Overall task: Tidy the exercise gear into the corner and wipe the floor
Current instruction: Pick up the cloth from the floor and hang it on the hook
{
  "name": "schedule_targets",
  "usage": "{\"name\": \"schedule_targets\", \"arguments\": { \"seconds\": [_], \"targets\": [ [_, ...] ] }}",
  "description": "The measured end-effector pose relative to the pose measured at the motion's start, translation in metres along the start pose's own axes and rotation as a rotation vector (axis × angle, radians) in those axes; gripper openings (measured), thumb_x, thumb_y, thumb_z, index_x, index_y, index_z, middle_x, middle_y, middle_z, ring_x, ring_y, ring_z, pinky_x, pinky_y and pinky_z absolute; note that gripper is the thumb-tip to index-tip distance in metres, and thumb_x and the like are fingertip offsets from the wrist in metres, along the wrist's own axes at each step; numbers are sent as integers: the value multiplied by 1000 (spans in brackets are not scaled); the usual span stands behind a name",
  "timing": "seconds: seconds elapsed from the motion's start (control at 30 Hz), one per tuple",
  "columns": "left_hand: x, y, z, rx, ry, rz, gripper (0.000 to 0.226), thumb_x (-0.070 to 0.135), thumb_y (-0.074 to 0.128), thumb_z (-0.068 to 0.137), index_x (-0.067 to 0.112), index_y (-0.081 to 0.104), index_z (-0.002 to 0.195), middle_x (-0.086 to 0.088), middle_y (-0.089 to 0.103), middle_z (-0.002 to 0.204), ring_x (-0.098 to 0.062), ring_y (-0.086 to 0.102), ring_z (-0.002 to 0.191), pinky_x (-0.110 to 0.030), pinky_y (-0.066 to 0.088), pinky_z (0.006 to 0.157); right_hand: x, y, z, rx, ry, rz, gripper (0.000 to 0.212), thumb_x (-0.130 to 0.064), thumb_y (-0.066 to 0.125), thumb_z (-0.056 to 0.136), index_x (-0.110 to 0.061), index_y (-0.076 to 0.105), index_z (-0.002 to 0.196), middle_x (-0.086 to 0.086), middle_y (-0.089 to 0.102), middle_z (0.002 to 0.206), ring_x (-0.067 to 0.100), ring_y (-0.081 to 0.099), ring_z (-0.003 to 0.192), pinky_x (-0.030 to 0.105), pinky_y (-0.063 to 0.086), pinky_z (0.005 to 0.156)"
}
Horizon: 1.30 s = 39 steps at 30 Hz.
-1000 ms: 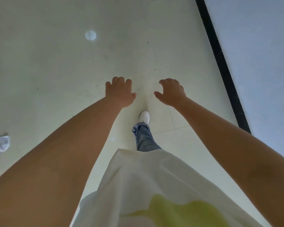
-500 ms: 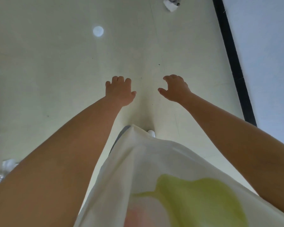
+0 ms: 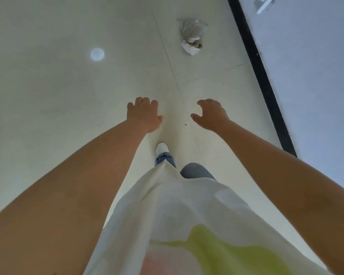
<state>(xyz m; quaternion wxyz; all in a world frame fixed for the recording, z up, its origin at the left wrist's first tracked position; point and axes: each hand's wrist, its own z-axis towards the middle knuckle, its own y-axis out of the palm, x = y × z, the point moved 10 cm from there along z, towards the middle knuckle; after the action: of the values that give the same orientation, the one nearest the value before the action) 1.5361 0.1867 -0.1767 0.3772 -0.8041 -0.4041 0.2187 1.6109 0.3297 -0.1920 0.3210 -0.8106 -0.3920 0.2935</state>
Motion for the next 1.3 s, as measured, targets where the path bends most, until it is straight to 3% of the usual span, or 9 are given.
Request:
{"name": "schedule_targets", "arguments": {
  "seconds": [0.27,0.73,1.1,1.3],
  "targets": [
    [-9,-109,159,-36,87,65,47,36,37,98,5,41,133,-16,43,137,-31,36,130,-41,34,103,11,-103,145,-15,101,109,55,-36,46,95,-7,35,141,13,38,145,30,32,136,40,30,110],
    [47,-256,428,-163,227,51,43,30,37,98,5,40,133,-15,42,137,-30,37,129,-40,35,102,59,-244,376,-97,258,227,51,-34,45,95,-7,38,139,12,41,143,29,32,136,39,31,109],
    [45,-267,630,-368,406,259,41,24,39,97,8,41,134,-15,42,138,-30,36,130,-39,36,101,96,-236,520,-237,605,433,44,-25,43,95,-7,42,135,14,47,135,30,39,131,38,36,104],
    [46,-221,742,-429,441,374,38,23,39,98,7,42,133,-13,46,134,-30,39,127,-38,37,99,90,-181,619,-298,644,542,38,-20,42,95,-6,47,130,12,51,130,29,43,125,37,39,99]
  ]
}}
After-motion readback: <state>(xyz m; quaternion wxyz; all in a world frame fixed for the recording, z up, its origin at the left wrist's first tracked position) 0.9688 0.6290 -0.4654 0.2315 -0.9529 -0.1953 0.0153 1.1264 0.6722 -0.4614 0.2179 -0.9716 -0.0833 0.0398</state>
